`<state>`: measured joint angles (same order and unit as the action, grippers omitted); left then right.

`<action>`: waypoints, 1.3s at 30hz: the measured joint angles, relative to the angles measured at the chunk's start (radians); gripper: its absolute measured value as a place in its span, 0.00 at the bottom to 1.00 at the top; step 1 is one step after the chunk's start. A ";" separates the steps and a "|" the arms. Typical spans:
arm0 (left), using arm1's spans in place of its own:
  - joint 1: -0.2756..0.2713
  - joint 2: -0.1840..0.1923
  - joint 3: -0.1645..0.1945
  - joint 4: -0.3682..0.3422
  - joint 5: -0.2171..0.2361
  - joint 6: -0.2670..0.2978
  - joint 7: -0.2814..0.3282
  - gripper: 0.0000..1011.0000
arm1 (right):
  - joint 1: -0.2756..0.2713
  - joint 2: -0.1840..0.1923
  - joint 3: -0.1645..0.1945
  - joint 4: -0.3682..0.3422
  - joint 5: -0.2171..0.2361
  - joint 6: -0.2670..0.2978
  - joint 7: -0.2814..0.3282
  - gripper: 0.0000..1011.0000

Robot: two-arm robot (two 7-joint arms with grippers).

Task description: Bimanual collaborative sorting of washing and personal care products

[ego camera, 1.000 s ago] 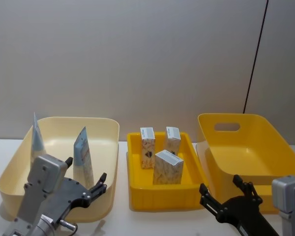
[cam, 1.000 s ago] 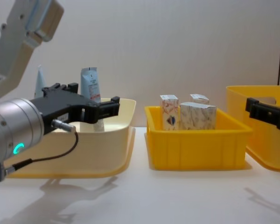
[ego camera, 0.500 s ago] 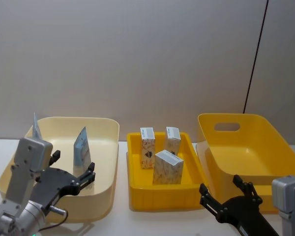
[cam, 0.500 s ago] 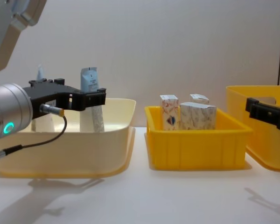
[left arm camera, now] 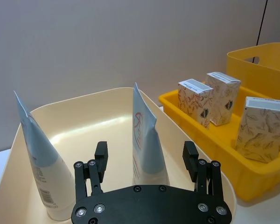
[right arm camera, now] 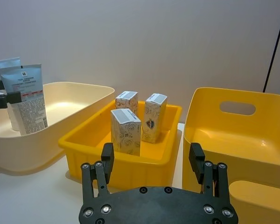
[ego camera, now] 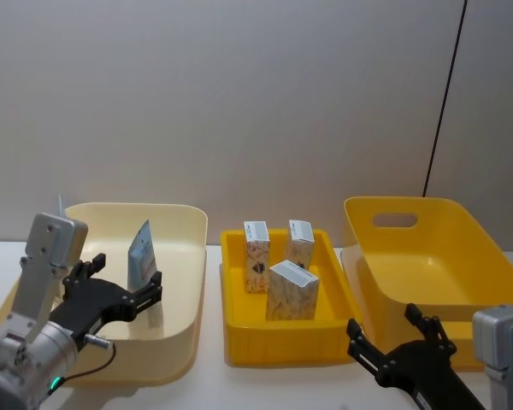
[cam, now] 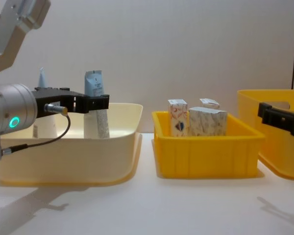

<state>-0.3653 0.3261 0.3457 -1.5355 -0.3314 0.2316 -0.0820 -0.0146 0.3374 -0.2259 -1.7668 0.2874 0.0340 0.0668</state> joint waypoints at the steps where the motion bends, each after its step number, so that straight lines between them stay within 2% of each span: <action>1: -0.012 -0.004 0.001 0.015 0.000 0.004 -0.006 0.99 | 0.000 0.000 0.000 0.000 0.000 0.000 0.000 0.99; 9: -0.068 -0.028 0.016 0.087 0.007 0.021 -0.022 0.99 | 0.000 0.000 0.000 0.000 0.000 0.000 0.000 0.99; 18: -0.106 -0.046 0.028 0.137 0.020 0.034 -0.032 0.98 | 0.000 0.000 0.000 0.000 0.000 0.000 0.000 0.99; 27: -0.124 -0.054 0.033 0.160 0.025 0.040 -0.036 0.75 | 0.000 0.000 0.000 0.000 0.000 0.000 0.000 0.99; 32: -0.131 -0.057 0.035 0.169 0.027 0.042 -0.037 0.59 | 0.000 0.000 0.000 0.000 0.000 0.000 0.000 0.99; 33: -0.131 -0.057 0.035 0.170 0.028 0.042 -0.037 0.53 | 0.000 0.000 0.000 0.000 0.000 0.000 0.000 0.99; 34: -0.132 -0.058 0.035 0.171 0.028 0.042 -0.037 0.53 | 0.000 0.000 0.000 0.000 0.000 0.000 0.000 0.99; 37: -0.135 -0.059 0.036 0.174 0.029 0.043 -0.038 0.41 | 0.000 0.000 0.000 0.000 0.000 0.000 0.000 0.99; 39: -0.135 -0.059 0.036 0.174 0.029 0.043 -0.039 0.38 | 0.000 0.000 0.000 0.000 0.000 0.000 0.000 0.99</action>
<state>-0.5003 0.2673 0.3818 -1.3611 -0.3023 0.2747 -0.1207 -0.0147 0.3374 -0.2259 -1.7668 0.2874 0.0341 0.0668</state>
